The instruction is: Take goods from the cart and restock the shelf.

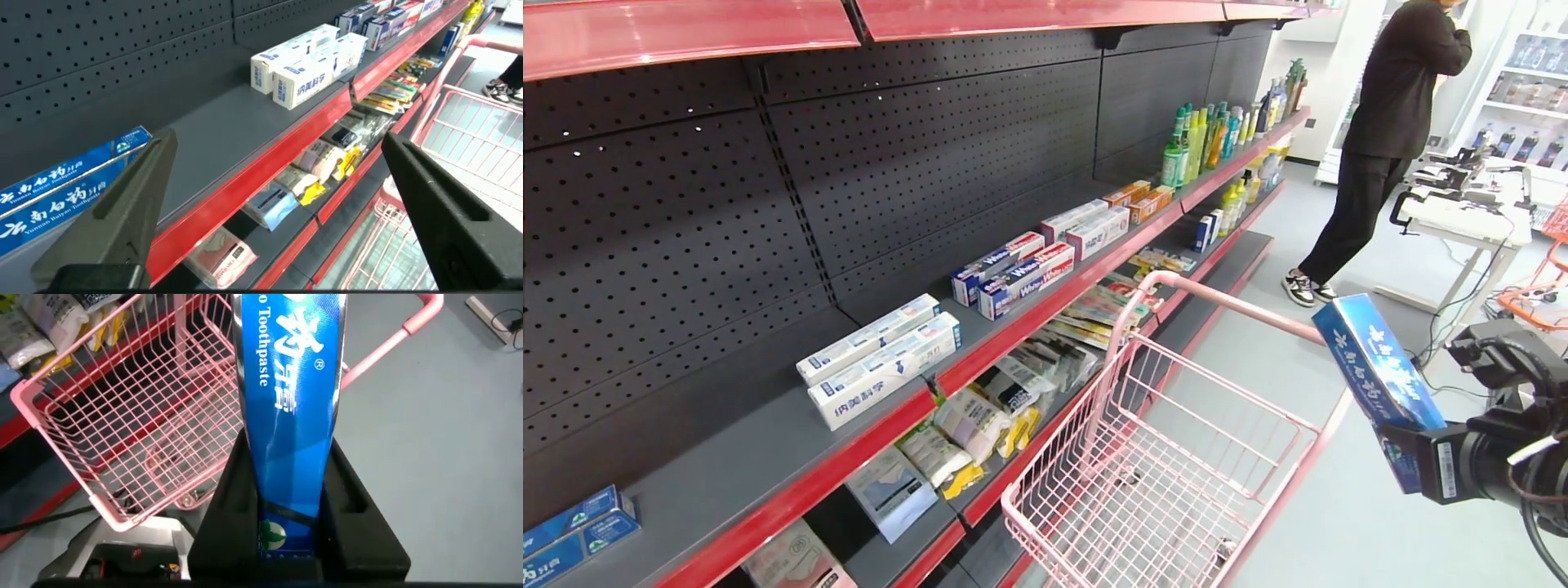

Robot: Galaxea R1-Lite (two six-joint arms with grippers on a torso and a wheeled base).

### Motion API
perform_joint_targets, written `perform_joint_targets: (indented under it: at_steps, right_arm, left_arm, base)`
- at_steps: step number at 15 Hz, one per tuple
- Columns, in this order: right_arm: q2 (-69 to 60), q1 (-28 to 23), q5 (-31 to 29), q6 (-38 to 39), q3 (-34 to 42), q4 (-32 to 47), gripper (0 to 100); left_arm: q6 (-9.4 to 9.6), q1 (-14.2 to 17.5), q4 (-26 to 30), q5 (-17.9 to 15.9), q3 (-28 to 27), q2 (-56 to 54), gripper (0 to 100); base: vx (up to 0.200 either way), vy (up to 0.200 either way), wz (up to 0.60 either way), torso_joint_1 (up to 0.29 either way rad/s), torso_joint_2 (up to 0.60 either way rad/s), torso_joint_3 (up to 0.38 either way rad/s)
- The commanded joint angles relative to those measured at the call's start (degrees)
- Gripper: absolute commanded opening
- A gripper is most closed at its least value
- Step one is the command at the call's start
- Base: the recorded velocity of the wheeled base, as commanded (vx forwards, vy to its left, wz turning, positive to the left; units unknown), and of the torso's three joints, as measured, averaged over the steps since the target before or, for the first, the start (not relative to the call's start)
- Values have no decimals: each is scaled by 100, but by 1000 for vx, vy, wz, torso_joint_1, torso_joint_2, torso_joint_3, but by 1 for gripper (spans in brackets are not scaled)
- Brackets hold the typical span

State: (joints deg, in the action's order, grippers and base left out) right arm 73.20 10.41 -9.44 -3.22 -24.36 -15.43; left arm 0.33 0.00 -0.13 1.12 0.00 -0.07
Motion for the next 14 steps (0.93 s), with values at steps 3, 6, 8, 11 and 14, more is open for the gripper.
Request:
perform_joint_targets:
  at_steps: [3, 6, 8, 11, 14]
  right_arm:
    - [98, 5, -32, -74, 89, -12, 0]
    - [62, 5, -41, -126, 203, -21, 0]
    - [71, 5, -41, -135, 212, -21, 0]
    - [98, 5, -32, -135, 203, -21, 0]
    - [106, 5, -14, -144, 203, -21, 0]
  left_arm:
    - [2, 0, -4, 2, 0, 7, 100]
    - [2, 0, -4, 2, 0, 7, 100]
    - [2, 0, -4, 2, 0, 7, 100]
    - [2, 0, -4, 2, 0, 7, 100]
    - [2, 0, -4, 2, 0, 7, 100]
  base:
    - [0, 0, 0, 54, -111, -58]
    - [0, 0, 400, 2, 2, -3]
    - [0, 0, 600, 0, -12, 2]
    - [0, 0, 600, 10, 2, -2]
    - [0, 0, 600, 2, 2, 1]
